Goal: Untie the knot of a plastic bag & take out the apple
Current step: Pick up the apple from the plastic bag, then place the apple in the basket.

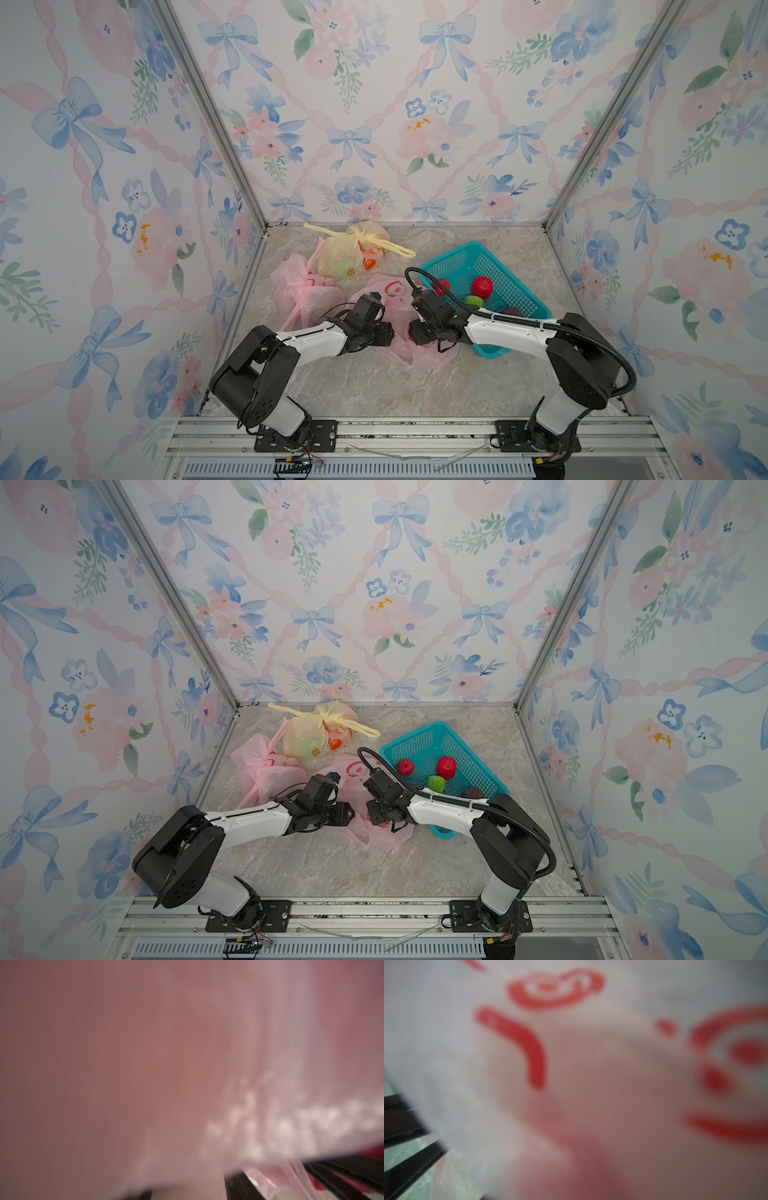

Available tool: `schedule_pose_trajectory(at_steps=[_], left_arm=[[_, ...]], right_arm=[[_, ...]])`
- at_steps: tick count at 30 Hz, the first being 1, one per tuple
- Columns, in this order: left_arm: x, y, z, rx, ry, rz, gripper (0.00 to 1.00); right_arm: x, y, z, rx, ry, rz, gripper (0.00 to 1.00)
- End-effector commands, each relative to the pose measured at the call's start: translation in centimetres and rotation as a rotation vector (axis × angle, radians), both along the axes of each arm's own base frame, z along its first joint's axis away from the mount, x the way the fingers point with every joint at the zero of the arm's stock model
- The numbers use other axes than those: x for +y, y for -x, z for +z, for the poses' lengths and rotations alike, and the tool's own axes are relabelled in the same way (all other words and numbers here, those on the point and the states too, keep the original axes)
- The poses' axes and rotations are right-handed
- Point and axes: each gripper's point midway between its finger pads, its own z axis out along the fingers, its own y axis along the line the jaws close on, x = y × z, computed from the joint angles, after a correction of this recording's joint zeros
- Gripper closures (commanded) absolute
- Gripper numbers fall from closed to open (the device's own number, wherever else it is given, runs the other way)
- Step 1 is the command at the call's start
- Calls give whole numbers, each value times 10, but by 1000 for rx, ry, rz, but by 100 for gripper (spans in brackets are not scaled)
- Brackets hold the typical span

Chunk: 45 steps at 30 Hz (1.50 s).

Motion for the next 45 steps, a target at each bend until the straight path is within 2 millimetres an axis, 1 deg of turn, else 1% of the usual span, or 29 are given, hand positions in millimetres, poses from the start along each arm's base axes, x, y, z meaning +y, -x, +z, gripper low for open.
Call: schedule_pose_trajectory(at_steps=[1,2,6,9,10,12,13,15,16,17,18,19,21,22,23,24,26,29,32,34,38,40,42,44,45], left_arm=[[12,7,-15,48,-71,-3,45],[12,7,-15,49,-71,-3,45],[11,4,-13,45,-66,-3,45],[10,3,-9,36,-60,-3,46],[9,2,-6,29,-54,-3,46],[8,1,1,15,-45,-4,46],[7,0,5,5,-41,-4,46],[6,-3,16,-19,-29,-6,46],[6,-5,21,-31,-27,-5,46],[6,-6,25,-42,-27,-2,45],[6,-7,31,-53,-23,-1,45],[6,-8,36,-63,-20,1,44],[6,-9,46,-87,-9,3,46],[6,-9,52,-102,-3,4,48],[7,-9,57,-115,3,4,49],[8,-9,63,-135,8,3,50],[10,-10,74,-174,15,6,50],[14,-10,92,-237,26,12,49],[17,-10,108,-282,46,23,46],[17,-9,118,-306,64,26,45],[17,-12,149,-395,102,25,44],[19,-13,166,-444,111,29,42],[25,-15,180,-485,116,66,36],[33,-17,190,-523,112,107,33],[35,-17,195,-542,112,107,33]], right_arm=[[-4,1,38,-75,-58,18,49],[-4,2,46,-99,-74,23,49],[-6,5,67,-173,-94,55,49],[4,17,81,-178,-145,152,49],[10,23,86,-163,-176,204,49],[27,49,106,-111,-286,364,49],[35,65,120,-96,-357,455,49],[39,81,153,-98,-482,534,51],[36,82,169,-112,-535,539,51],[29,78,186,-139,-581,513,51],[17,68,201,-181,-606,459,51],[3,57,210,-214,-610,392,50],[-41,24,218,-277,-559,186,50],[-64,11,218,-299,-521,87,51],[-82,2,215,-308,-484,11,51],[-107,-7,208,-309,-419,-92,51],[-142,-17,192,-297,-314,-214,52],[-184,-26,165,-269,-158,-351,51],[-215,-27,137,-214,-25,-438,51],[-226,-27,120,-172,12,-470,51],[-235,-19,85,-71,95,-479,50],[-236,-16,69,-30,117,-473,49],[-232,-16,54,12,118,-463,48],[-229,-16,44,37,116,-454,48],[-228,-17,40,46,117,-450,48]])
